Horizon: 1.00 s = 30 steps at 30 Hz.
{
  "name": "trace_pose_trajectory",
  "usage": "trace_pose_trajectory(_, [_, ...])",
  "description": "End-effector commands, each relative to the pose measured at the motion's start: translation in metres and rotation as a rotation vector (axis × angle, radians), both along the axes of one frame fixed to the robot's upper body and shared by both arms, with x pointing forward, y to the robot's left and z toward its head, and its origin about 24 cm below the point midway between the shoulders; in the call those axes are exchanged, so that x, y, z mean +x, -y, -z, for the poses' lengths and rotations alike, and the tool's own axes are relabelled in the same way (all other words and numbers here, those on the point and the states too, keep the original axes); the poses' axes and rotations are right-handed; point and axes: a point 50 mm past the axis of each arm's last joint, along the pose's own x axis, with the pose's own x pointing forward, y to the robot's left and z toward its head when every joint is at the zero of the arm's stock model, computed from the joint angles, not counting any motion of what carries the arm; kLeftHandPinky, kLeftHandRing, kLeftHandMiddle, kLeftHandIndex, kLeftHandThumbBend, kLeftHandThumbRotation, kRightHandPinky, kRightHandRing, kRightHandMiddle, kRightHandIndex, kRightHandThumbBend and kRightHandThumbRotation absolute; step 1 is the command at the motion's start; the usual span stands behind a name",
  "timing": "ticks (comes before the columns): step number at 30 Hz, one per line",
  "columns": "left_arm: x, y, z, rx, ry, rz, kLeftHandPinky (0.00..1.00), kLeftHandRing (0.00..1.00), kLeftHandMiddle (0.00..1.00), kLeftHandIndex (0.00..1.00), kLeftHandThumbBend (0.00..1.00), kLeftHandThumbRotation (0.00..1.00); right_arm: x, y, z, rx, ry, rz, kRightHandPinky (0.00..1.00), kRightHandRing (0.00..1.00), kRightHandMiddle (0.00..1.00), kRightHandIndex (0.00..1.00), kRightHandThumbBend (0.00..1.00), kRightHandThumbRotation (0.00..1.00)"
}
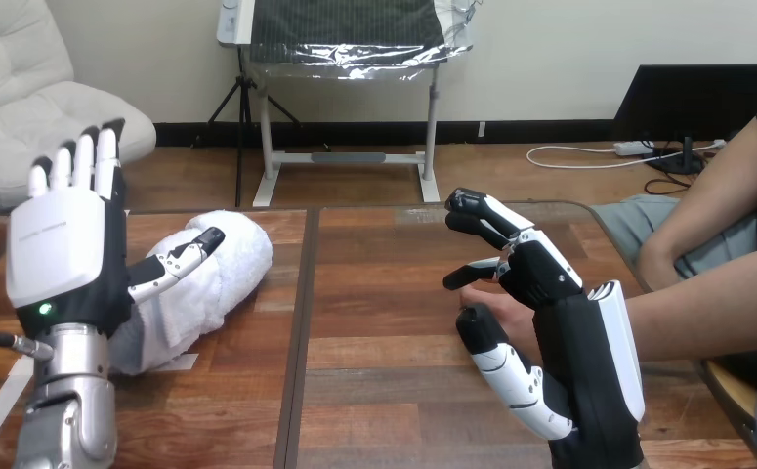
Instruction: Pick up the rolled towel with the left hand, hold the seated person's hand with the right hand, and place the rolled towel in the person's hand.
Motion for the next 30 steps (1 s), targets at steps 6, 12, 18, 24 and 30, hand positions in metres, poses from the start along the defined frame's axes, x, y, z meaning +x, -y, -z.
trace_pose_trajectory(6, [0.025,0.008,-0.020,-0.098,0.019,0.060,0.95,0.95,0.97,0.96,0.84,0.61,0.009,-0.001,-0.010,0.028,0.053,-0.003,0.53,0.79,0.86,0.79,0.61,0.74])
trace_pose_trajectory(12, [0.029,0.011,-0.020,-0.154,-0.009,0.078,0.89,0.93,0.95,0.94,0.85,0.58,0.009,-0.001,-0.010,0.024,0.054,-0.002,0.53,0.79,0.86,0.79,0.61,0.74])
trace_pose_trajectory(18, [0.035,0.012,-0.018,-0.198,-0.059,0.089,0.84,0.92,0.94,0.94,0.87,0.59,0.009,-0.001,-0.010,0.019,0.060,0.003,0.53,0.79,0.86,0.79,0.61,0.74])
trace_pose_trajectory(24, [0.040,0.013,-0.016,-0.266,-0.122,0.115,0.82,0.92,0.95,0.95,0.88,0.60,0.009,-0.001,-0.010,0.015,0.056,0.003,0.53,0.79,0.86,0.79,0.61,0.74])
trace_pose_trajectory(30, [0.044,0.016,-0.016,-0.341,-0.178,0.134,0.82,0.93,0.97,0.97,0.89,0.61,0.009,-0.001,-0.010,0.013,0.053,0.000,0.53,0.79,0.86,0.79,0.61,0.74])
